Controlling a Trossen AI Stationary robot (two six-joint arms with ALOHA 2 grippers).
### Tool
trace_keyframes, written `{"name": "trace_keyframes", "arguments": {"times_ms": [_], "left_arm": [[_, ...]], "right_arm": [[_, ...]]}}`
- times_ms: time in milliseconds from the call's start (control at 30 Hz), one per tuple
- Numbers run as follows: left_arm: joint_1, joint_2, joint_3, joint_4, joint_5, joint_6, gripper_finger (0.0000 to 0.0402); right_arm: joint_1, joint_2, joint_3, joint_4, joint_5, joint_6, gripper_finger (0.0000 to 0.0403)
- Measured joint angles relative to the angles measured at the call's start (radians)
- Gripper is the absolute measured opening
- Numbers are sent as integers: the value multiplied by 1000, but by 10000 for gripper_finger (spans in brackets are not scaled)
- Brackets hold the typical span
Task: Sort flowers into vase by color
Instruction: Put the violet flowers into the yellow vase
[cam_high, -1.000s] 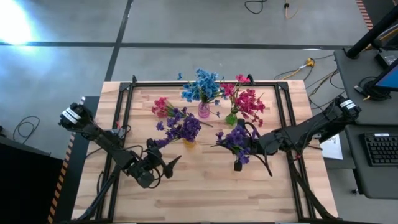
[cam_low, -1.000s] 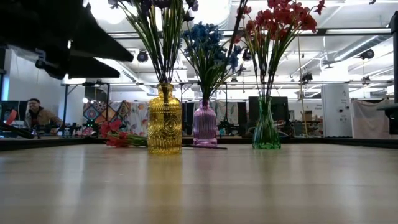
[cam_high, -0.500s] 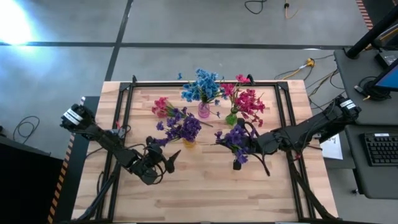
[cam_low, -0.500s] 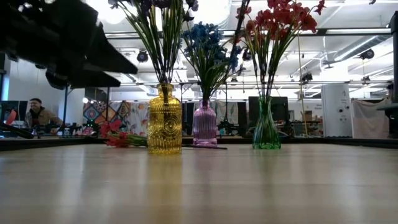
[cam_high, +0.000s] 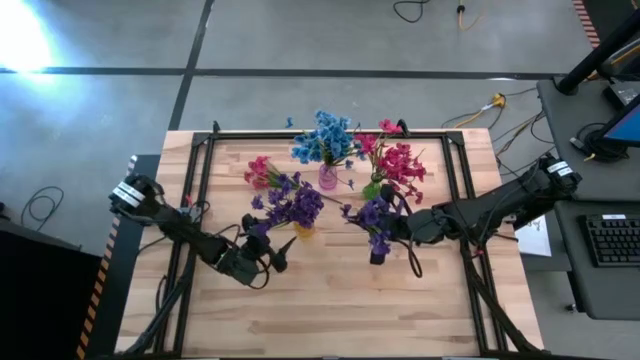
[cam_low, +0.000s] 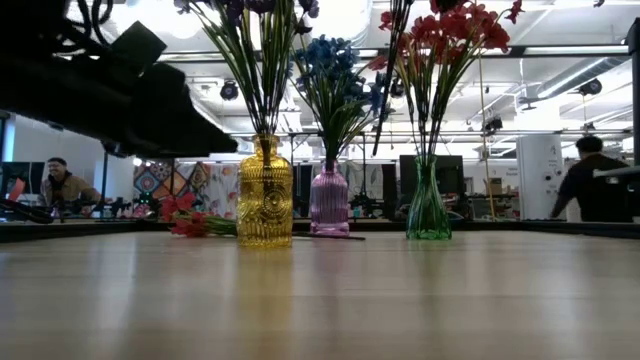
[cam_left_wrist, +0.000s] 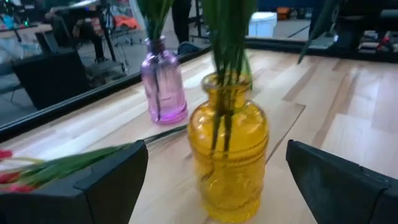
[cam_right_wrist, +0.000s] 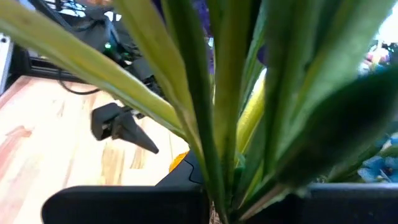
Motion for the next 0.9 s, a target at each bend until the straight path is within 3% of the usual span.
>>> {"name": "trace_keyframes", "arguments": {"times_ms": [233,500,667,900], "left_arm": [[33,152,-42,324,4,71,366],[73,323,-58,688,79,251,366],[100,410,-64,798,123,292,366],[132,514,-66,967,151,341,366]], "right_arm": [[-49,1,0,-3,-105,9,11],[-79,24,0,-5,-106,0,11],[-89,35,-1,-7,-112,-2,11],[-120,34,-1,47,-255,18,11]]}}
